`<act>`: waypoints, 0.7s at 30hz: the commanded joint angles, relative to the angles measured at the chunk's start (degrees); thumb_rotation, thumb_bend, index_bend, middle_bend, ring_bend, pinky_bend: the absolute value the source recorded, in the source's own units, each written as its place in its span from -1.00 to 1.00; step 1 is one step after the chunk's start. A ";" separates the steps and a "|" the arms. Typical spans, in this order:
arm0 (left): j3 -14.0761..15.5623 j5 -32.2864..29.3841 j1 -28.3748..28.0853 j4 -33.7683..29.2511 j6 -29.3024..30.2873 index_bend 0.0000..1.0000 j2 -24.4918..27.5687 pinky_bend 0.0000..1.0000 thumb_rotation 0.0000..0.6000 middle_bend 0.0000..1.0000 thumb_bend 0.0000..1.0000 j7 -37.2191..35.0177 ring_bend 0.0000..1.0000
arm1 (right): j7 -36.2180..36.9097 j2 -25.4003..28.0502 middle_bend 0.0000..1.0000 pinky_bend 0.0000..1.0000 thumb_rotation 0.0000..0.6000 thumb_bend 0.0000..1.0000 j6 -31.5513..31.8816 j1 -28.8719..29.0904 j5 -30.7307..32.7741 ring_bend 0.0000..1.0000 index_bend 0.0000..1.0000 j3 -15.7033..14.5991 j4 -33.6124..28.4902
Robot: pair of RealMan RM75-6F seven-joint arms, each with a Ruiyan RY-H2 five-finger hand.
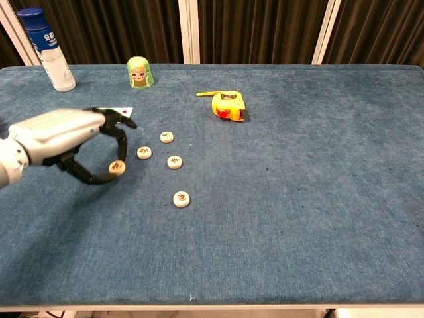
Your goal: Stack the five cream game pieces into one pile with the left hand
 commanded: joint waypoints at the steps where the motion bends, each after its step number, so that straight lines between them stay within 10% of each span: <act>1: -1.66 -0.84 -1.33 -0.57 -0.44 0.05 -0.15 -1.00 1.00 -0.78 -0.23 0.14 -1.00 | 0.02 -0.02 -0.91 -0.82 1.00 -0.65 0.10 -0.04 -0.06 -1.00 -1.00 -0.01 -0.01; 21: -6.53 -15.46 -9.36 3.39 -7.47 0.01 -4.05 -1.00 1.00 -0.78 -0.29 8.61 -1.00 | 0.38 -0.17 -0.91 -0.82 1.00 -0.65 0.65 -0.92 0.45 -1.00 -1.00 -0.29 0.28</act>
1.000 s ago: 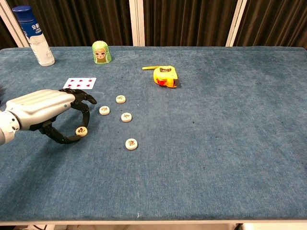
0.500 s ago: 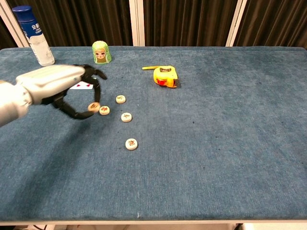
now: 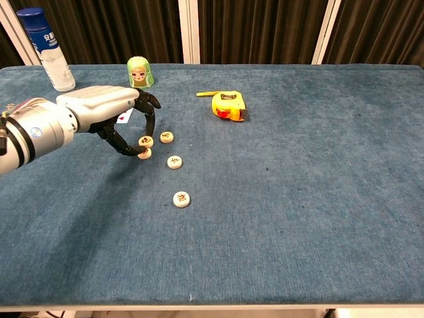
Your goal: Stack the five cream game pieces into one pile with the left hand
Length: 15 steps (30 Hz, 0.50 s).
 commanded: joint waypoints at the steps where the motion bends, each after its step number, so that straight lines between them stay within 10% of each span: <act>1: 0.23 -0.82 -0.42 0.48 -0.22 0.01 -0.30 -1.00 1.00 -0.78 -0.29 0.26 -1.00 | 0.10 -0.10 -0.91 -0.82 1.00 -0.65 0.05 -0.07 0.06 -1.00 -1.00 0.00 0.10; 15: 1.36 -3.93 -1.88 0.80 -0.18 -0.07 -0.20 -1.00 1.00 -0.81 -0.33 1.57 -1.00 | 0.23 -0.13 -0.91 -0.82 1.00 -0.65 0.27 -0.34 0.27 -1.00 -1.00 0.13 0.23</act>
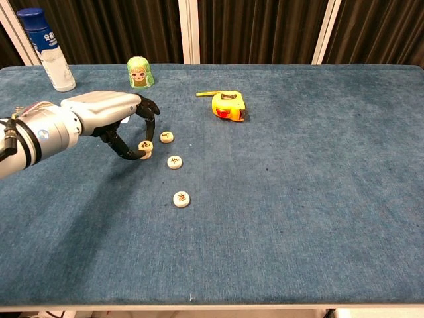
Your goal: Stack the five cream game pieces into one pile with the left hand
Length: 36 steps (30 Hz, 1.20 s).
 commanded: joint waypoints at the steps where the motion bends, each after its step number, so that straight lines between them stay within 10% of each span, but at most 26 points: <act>1: 0.18 -0.41 -0.13 -0.01 0.18 -0.07 0.11 -1.00 1.00 -0.82 -0.33 0.03 -1.00 | 0.01 -0.04 -0.91 -0.82 1.00 -0.65 -0.14 0.03 0.04 -1.00 -1.00 -0.01 0.03; 36: 1.53 2.93 -2.87 -6.17 2.44 -0.30 0.26 -1.00 1.00 -0.88 -0.36 -0.60 -1.00 | -0.22 0.06 -0.91 -0.82 1.00 -0.65 0.16 -0.27 0.04 -1.00 -1.00 0.10 -0.30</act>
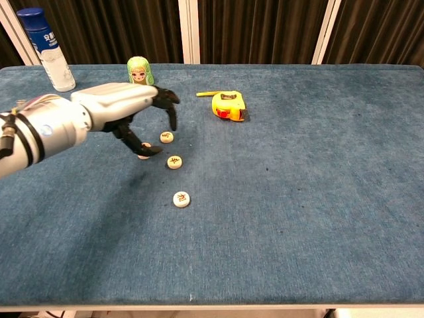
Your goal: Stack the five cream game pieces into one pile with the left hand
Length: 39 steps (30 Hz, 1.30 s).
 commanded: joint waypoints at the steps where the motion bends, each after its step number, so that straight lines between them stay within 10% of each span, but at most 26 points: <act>1: 0.03 -0.48 -0.93 0.32 -0.63 -0.30 -1.16 -1.00 1.00 -0.88 -0.36 1.13 -1.00 | 0.17 0.04 -0.91 -0.82 1.00 -0.65 0.09 -0.15 0.06 -1.00 -1.00 -0.06 0.06; 39: 1.36 -5.30 -2.25 7.79 -0.63 -0.06 -6.96 -1.00 1.00 -0.86 -0.34 4.73 -1.00 | 2.09 -0.29 -0.91 -0.82 1.00 -0.65 0.65 -0.99 0.12 -1.00 -1.00 -0.08 1.61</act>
